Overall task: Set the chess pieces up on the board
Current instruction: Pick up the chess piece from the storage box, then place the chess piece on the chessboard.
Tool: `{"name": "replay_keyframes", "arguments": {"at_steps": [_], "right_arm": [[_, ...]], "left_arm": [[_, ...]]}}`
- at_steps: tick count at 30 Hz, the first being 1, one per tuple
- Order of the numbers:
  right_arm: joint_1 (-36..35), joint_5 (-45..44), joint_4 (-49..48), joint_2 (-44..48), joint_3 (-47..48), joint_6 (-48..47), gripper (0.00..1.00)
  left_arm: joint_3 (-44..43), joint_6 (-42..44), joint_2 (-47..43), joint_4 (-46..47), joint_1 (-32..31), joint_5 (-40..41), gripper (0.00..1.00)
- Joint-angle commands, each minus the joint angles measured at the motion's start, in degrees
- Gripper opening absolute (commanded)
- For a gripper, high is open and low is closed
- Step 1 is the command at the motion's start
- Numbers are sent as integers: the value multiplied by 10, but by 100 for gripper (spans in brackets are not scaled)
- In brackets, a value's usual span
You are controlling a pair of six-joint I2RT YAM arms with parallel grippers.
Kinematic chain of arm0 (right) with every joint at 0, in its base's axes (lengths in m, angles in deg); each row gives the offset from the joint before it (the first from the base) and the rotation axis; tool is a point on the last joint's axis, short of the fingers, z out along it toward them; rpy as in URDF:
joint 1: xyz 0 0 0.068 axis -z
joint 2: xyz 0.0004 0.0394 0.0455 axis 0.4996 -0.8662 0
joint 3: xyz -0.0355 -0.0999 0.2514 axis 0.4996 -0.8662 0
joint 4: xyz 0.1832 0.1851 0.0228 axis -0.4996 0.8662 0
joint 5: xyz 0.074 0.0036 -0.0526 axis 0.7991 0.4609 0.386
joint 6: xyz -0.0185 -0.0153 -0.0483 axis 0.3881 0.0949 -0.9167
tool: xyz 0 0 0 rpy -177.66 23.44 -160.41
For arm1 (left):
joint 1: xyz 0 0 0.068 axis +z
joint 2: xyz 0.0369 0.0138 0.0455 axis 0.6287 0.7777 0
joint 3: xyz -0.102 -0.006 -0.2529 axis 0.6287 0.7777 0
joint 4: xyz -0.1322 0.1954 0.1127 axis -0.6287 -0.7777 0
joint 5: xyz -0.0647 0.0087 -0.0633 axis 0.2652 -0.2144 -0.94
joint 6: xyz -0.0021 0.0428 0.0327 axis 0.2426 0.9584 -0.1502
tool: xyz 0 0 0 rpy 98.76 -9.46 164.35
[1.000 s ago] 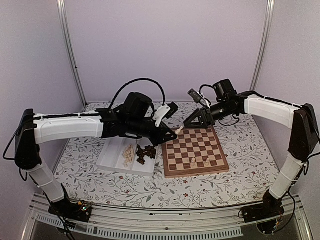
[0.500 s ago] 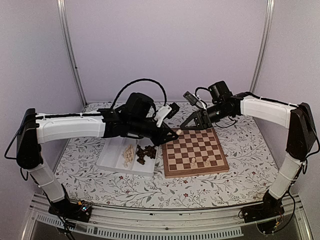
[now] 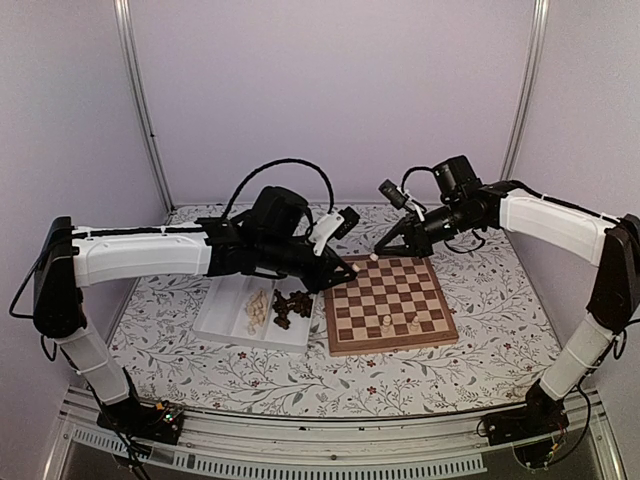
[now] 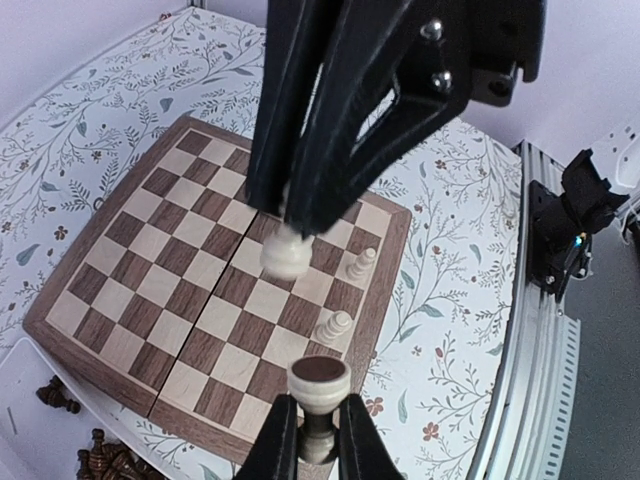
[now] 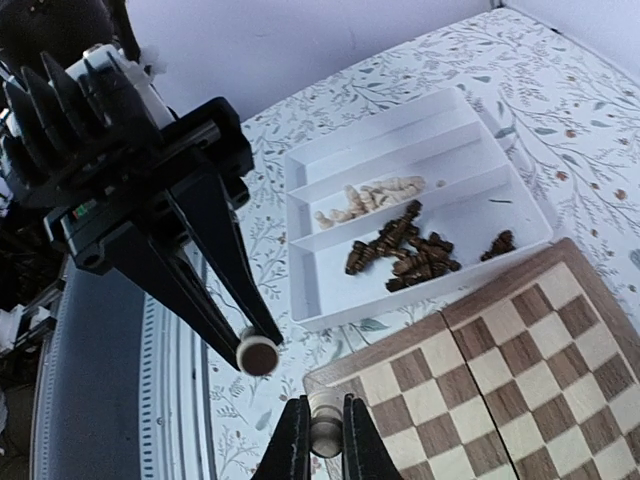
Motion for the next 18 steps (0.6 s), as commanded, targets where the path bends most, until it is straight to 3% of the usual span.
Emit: {"name": "replay_keyframes", "arguments": {"at_steps": [1,6,18], "right_arm": [[23,-163,39,63,-49,-88,2],[30,-299,40,124,-158,-160,0],[41,-383,24,126,-257,-184,0]], "left_arm": [[10,3,1,-4,-8,6,0],[9,2,3,-22,-8,28,0],[-5,-1,19,-33,-8,25,0]]}}
